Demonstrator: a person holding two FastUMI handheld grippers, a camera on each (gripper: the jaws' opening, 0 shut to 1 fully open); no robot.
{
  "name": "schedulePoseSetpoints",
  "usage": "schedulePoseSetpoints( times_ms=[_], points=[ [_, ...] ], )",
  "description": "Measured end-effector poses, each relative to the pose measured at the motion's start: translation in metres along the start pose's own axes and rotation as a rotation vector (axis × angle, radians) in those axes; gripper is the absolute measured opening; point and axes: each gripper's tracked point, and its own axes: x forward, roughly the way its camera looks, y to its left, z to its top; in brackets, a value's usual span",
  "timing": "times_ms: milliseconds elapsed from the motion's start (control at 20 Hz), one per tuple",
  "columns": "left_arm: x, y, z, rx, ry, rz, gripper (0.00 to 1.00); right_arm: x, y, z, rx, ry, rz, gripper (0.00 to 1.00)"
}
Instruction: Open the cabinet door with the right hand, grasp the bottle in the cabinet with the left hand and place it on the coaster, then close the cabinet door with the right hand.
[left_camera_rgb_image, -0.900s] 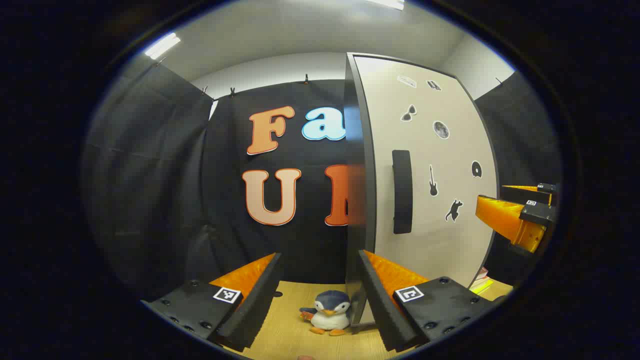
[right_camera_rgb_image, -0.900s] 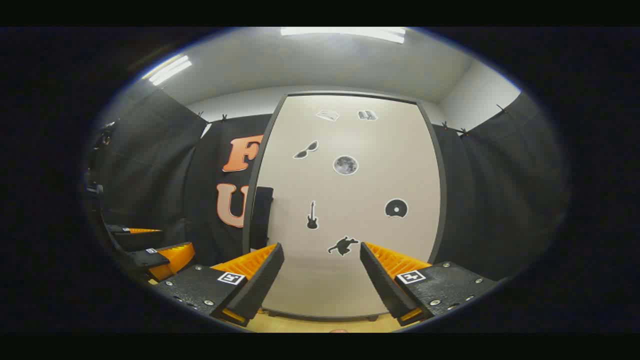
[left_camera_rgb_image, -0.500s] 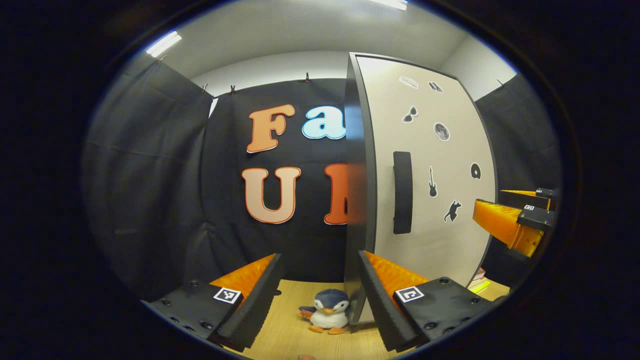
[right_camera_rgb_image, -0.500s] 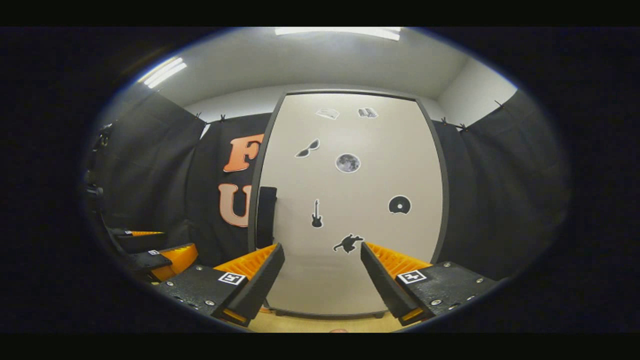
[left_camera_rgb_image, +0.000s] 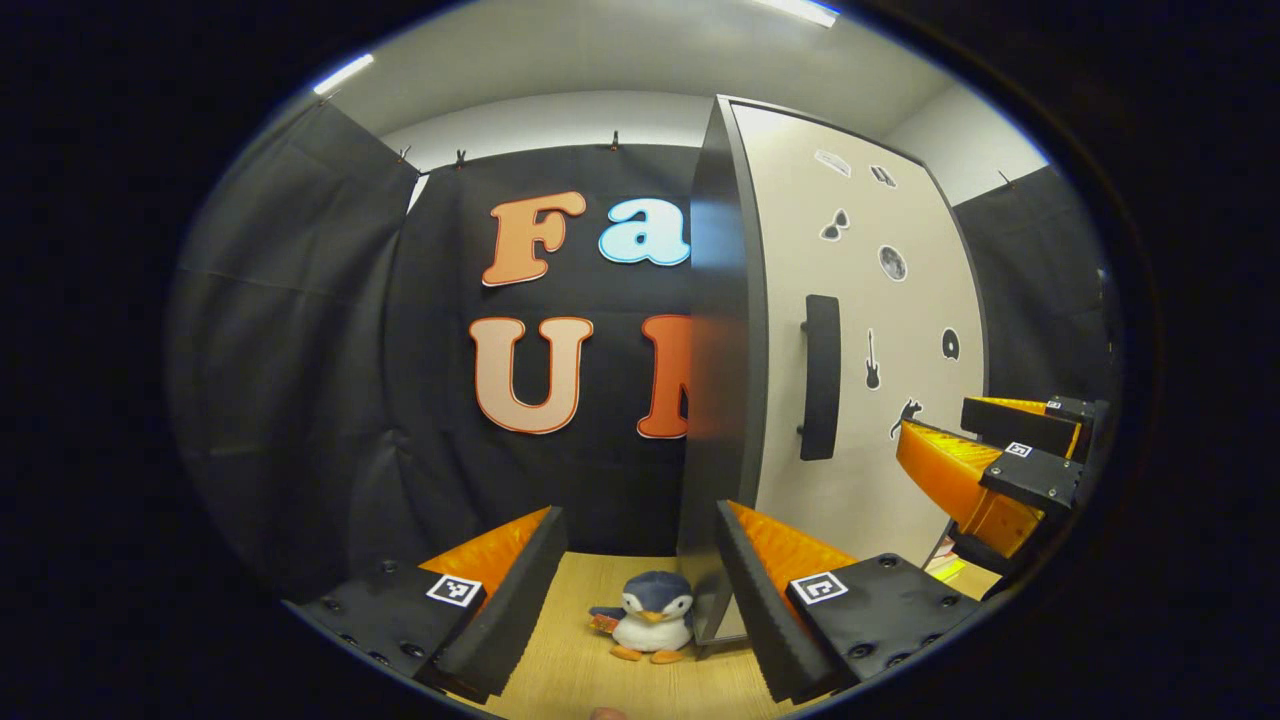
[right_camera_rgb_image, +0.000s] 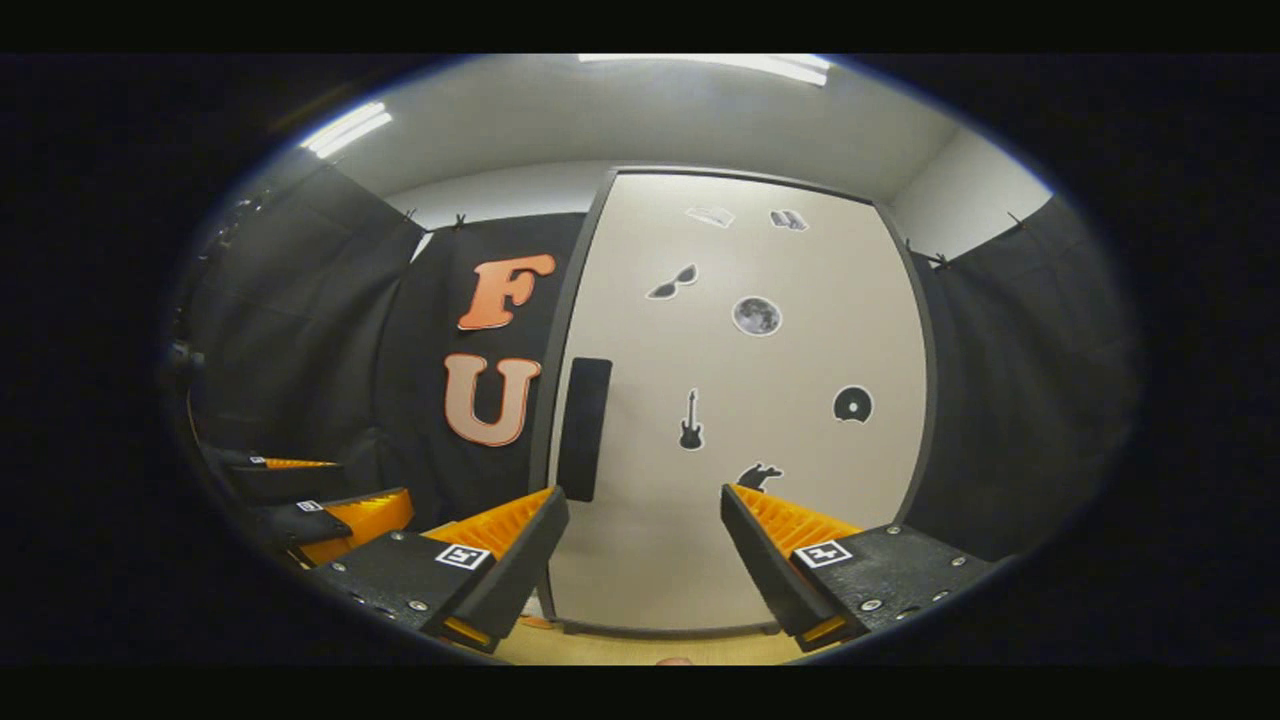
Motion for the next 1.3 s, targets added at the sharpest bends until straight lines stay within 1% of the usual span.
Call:
schedulePoseSetpoints(
  times_ms=[200,250,300,400,550,600,750,800,850,900,950,1000,1050,1100,1300],
  points=[
    [0.004,0.014,-0.004,-0.003,0.01,0.005,0.96,0.008,0.009,-0.001,0.014,0.009,-0.003,0.95],
    [0.005,0.017,-0.004,-0.003,0.012,0.004,0.99,0.011,0.012,-0.002,0.012,0.009,-0.004,0.95],
    [0.006,0.02,-0.006,-0.001,0.015,0.005,0.96,0.014,0.014,-0.002,0.011,0.01,-0.006,0.95],
    [0.007,0.025,-0.009,0.003,0.019,0.002,0.96,0.021,0.02,-0.002,0.017,0.009,-0.008,0.95],
    [0.013,0.032,-0.012,0.001,0.026,-0.021,0.99,0.042,0.023,0.0,0.047,0.012,-0.034,0.95],
    [0.016,0.035,-0.012,0.005,0.028,-0.028,0.96,0.05,0.025,0.001,0.066,0.013,-0.042,0.95],
    [0.026,0.04,-0.011,0.023,0.021,-0.066,0.96,0.073,0.031,0.004,0.141,0.024,-0.053,0.95],
    [0.03,0.041,-0.012,0.031,0.022,-0.082,0.99,0.079,0.033,0.005,0.159,0.029,-0.057,0.97],
    [0.034,0.041,-0.014,0.035,0.026,-0.103,0.99,0.085,0.033,0.004,0.169,0.033,-0.07,0.93],
    [0.038,0.039,-0.013,0.032,0.026,-0.122,0.96,0.091,0.032,0.003,0.168,0.04,-0.083,0.92],
    [0.039,0.038,-0.014,0.027,0.029,-0.139,0.99,0.096,0.031,0.001,0.163,0.05,-0.096,0.91],
    [0.04,0.037,-0.013,0.023,0.028,-0.15,0.99,0.099,0.031,-0.002,0.161,0.064,-0.102,0.91],
    [0.04,0.04,-0.012,0.019,0.022,-0.156,0.96,0.102,0.033,-0.005,0.162,0.082,-0.101,0.88],
    [0.041,0.041,-0.009,0.016,0.016,-0.158,0.96,0.103,0.035,-0.007,0.161,0.089,-0.1,0.87],
    [0.043,0.042,-0.001,-0.001,0.003,-0.172,0.96,0.109,0.039,-0.01,0.128,0.096,-0.105,0.71]
  ],
)
